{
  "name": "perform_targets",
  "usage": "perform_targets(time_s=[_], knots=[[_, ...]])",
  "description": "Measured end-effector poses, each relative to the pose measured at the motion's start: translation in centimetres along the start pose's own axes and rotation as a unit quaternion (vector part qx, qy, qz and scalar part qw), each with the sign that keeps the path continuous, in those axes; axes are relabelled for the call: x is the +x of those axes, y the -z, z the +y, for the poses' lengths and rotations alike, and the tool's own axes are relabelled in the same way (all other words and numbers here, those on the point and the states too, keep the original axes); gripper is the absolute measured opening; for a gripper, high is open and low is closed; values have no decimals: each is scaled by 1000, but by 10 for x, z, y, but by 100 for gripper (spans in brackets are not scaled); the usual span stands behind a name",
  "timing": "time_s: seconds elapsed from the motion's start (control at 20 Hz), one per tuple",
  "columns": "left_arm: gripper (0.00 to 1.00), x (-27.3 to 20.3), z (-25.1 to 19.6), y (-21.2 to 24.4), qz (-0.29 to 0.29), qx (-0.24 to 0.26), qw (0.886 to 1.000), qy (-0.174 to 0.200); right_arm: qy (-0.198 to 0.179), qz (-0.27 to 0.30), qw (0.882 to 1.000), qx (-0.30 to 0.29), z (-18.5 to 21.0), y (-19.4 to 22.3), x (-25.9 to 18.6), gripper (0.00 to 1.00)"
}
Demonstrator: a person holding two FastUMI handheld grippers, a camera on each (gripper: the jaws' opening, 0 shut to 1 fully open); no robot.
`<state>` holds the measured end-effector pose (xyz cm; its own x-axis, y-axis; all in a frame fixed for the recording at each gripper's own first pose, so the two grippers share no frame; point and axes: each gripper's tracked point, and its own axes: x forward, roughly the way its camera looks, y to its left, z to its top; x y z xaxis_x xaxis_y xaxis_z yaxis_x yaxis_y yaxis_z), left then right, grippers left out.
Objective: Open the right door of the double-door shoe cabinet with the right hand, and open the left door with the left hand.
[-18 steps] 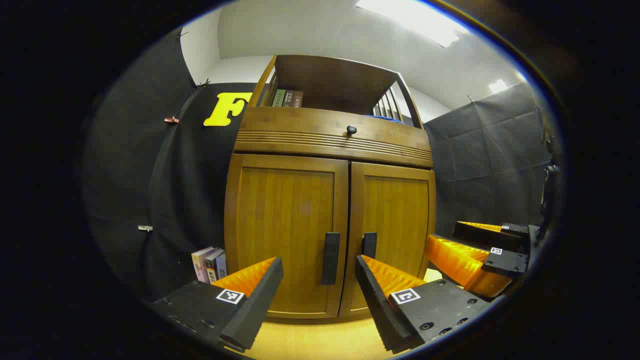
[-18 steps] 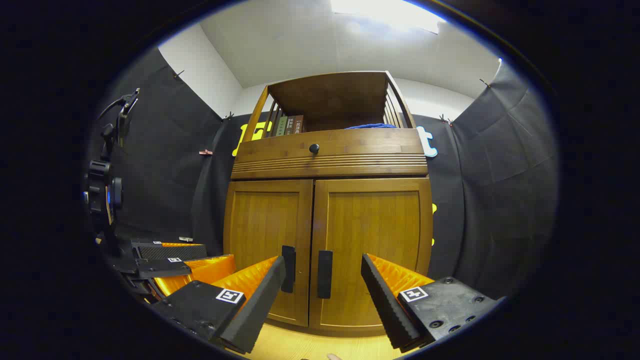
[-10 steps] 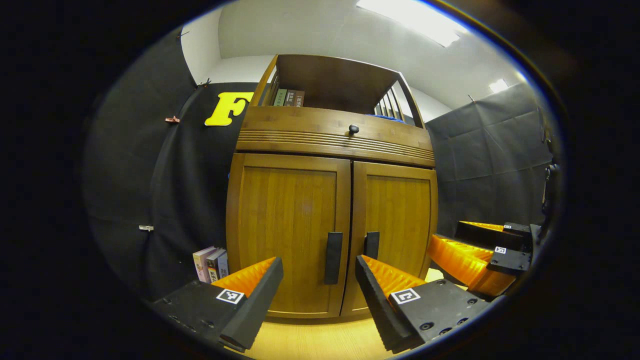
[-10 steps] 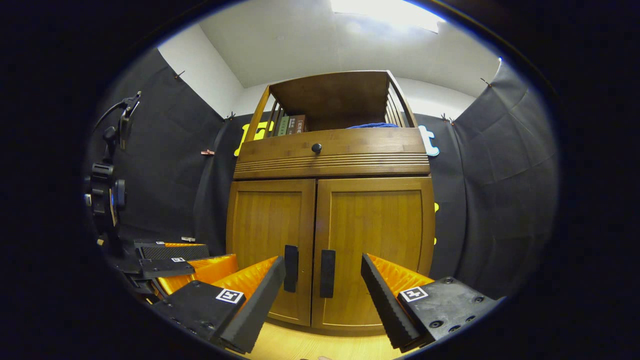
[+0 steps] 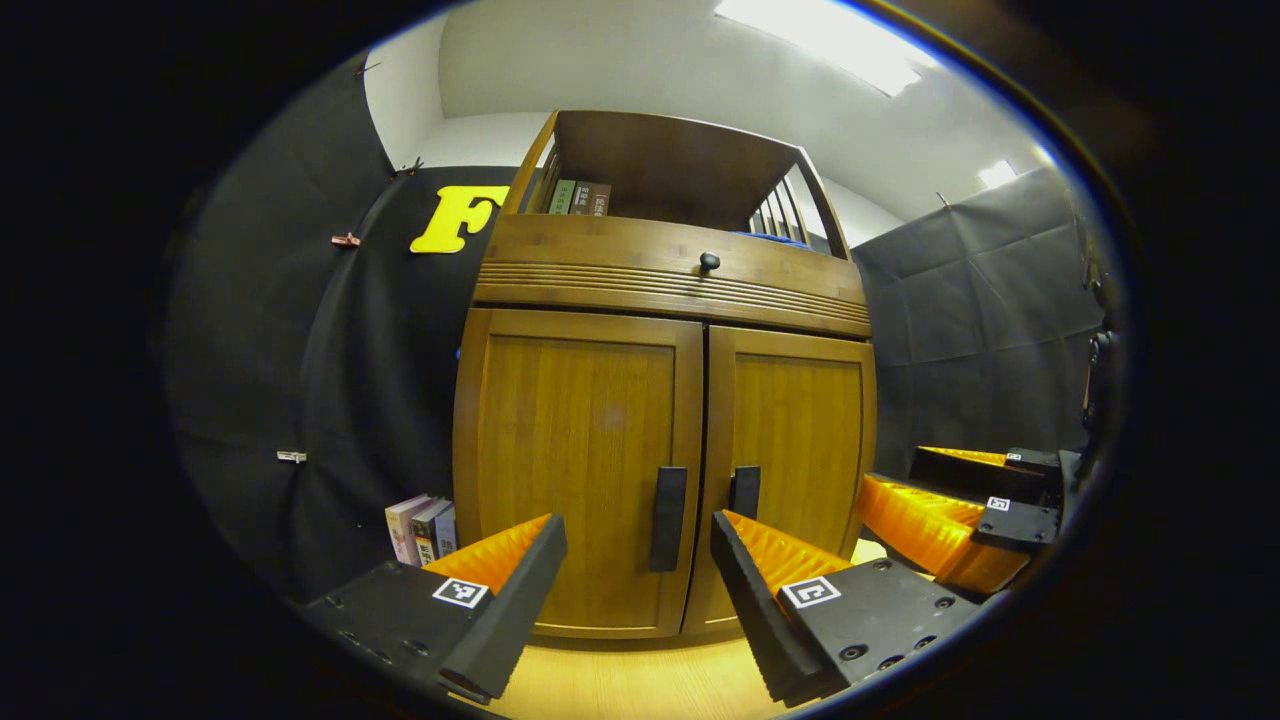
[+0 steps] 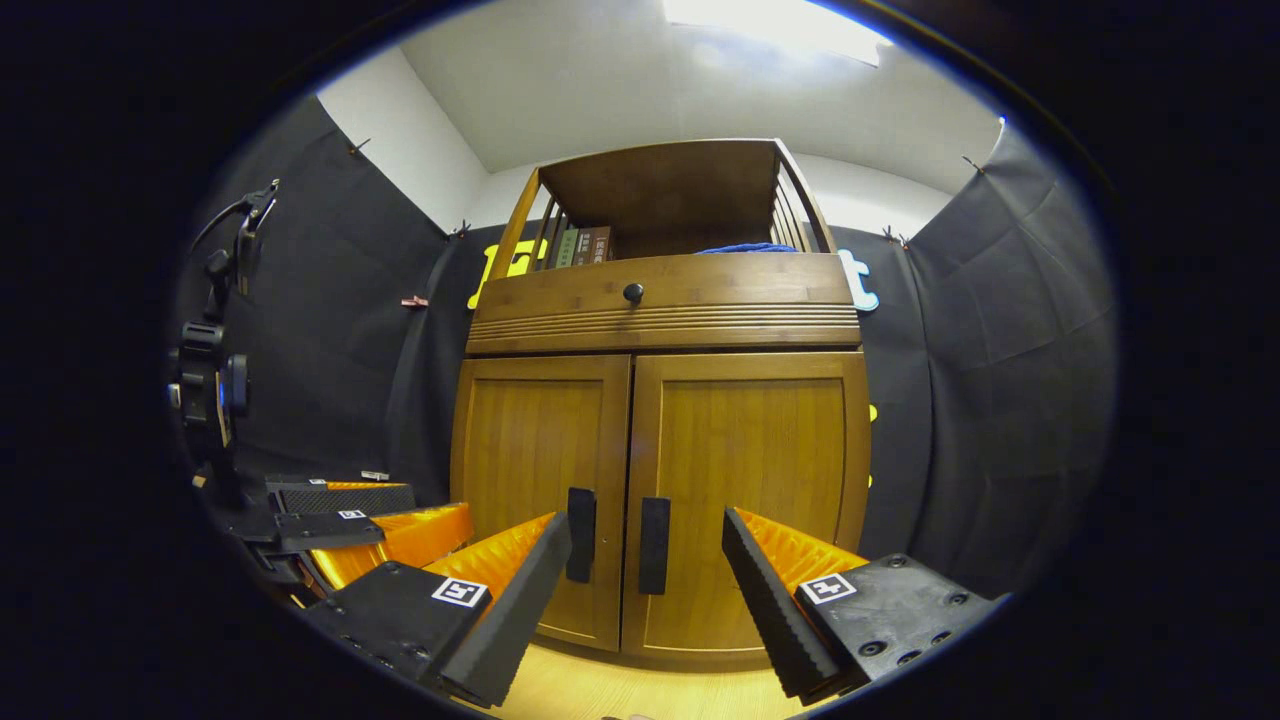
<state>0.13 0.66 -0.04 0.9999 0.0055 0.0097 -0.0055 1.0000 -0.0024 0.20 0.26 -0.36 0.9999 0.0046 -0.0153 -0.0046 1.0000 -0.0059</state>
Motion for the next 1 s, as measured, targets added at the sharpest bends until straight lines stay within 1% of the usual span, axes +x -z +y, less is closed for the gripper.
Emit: perform_targets(time_s=[0.05, 0.1, 0.15, 0.2, 0.25, 0.3, 0.35, 0.4, 0.45, 0.5, 0.55, 0.6, 0.65, 0.7, 0.75, 0.9, 1.0], knots=[[95, 1, 0, -1, 0, 1, 1000, 1, 0, 1, 1000, 0, 0, 1, 1, 97], [91, 1, 0, -1, 0, 1, 1000, 1, -1, 2, 1000, -1, 0, 1, 2, 97], [95, 0, 0, -1, -1, 3, 1000, 0, -2, 3, 1000, -1, 1, 2, 2, 97], [95, 1, 2, -2, -2, 4, 1000, 0, -2, 4, 1000, -1, 1, 3, 3, 97], [95, 1, 2, -2, -3, 5, 1000, 0, -3, 5, 1000, -2, 2, 3, 3, 95], [91, 1, 1, -3, -3, 7, 1000, 1, -4, 5, 1000, -2, 2, 3, 4, 97], [91, 2, 1, -4, -5, 9, 1000, 2, -4, 4, 1000, -2, 1, 3, 4, 97], [91, 2, 1, -4, -5, 10, 1000, 3, -3, 2, 1000, -3, 1, 2, 7, 95], [91, 2, 1, -5, -6, 11, 1000, 3, -1, 1, 1000, -4, 0, 3, 8, 97], [91, 2, 2, -4, -5, 12, 1000, 3, 1, 1, 1000, -4, -1, 4, 11, 95], [94, 2, 2, -4, -5, 12, 1000, 3, 2, 2, 1000, -3, -1, 5, 13, 95], [94, 2, 3, -3, -5, 11, 1000, 4, 1, 4, 1000, -1, -1, 7, 17, 97], [94, 1, 5, -4, -5, 10, 1000, 3, -1, 6, 1000, 1, 1, 9, 20, 97], [91, 1, 6, -4, -6, 10, 1000, 2, -2, 8, 1000, 2, 1, 10, 23, 95], [91, 1, 8, -4, -6, 10, 1000, 1, -1, 8, 1000, 1, 2, 12, 26, 95], [91, -1, 16, -3, -7, 12, 1000, -3, 3, 8, 1000, -1, 4, 18, 42, 99], [91, -1, 19, -1, -6, 11, 1000, -3, 0, 10, 1000, -2, 8, 27, 56, 99]])
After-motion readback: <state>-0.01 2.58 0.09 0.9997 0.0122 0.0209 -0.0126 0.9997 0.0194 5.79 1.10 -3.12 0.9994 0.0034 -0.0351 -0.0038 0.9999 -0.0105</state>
